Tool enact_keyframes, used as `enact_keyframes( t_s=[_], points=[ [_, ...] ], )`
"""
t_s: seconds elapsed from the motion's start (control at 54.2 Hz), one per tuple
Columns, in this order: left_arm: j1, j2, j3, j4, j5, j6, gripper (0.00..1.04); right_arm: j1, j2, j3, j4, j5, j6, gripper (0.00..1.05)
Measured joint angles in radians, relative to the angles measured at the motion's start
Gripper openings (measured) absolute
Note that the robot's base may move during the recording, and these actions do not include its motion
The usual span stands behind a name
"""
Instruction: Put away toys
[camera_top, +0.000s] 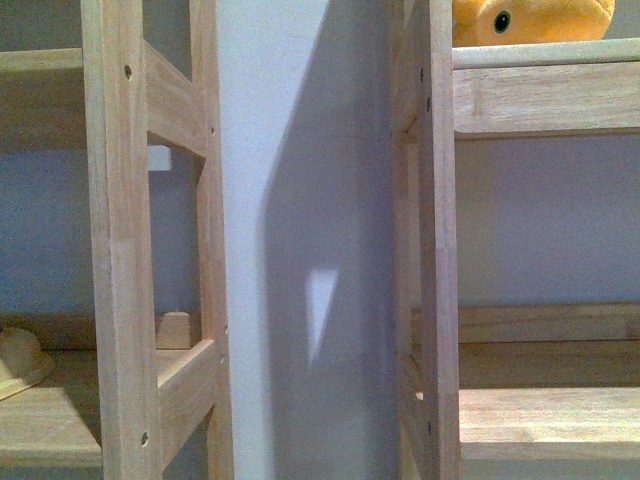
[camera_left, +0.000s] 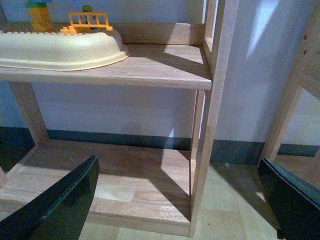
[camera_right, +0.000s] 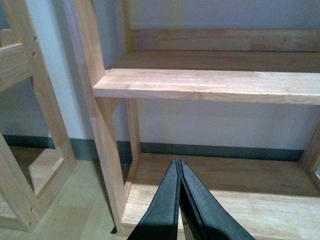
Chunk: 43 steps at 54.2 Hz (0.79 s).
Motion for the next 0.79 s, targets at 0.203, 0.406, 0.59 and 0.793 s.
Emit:
enact_keyframes(
  t_s=[0.203,0.406,0.59,0.793],
  points=[
    [0.0,0.0,0.0,0.0,0.0,0.0,0.99,0.0,-0.037,-0.039,0.005,0.0,0.0,0.04],
    [0.0,0.0,0.0,0.0,0.0,0.0,0.99,0.0,-0.045,-0.042,0.005,0.0,0.0,0.04],
    [0.0,0.0,0.0,0.0,0.0,0.0,0.99,0.0,-0.046,-0.042,0.005,0.0,-0.002,0.14],
    [0.0,0.0,0.0,0.0,0.0,0.0,0.99,0.0,-0.046,-0.042,0.005,0.0,-0.002,0.47]
  ],
)
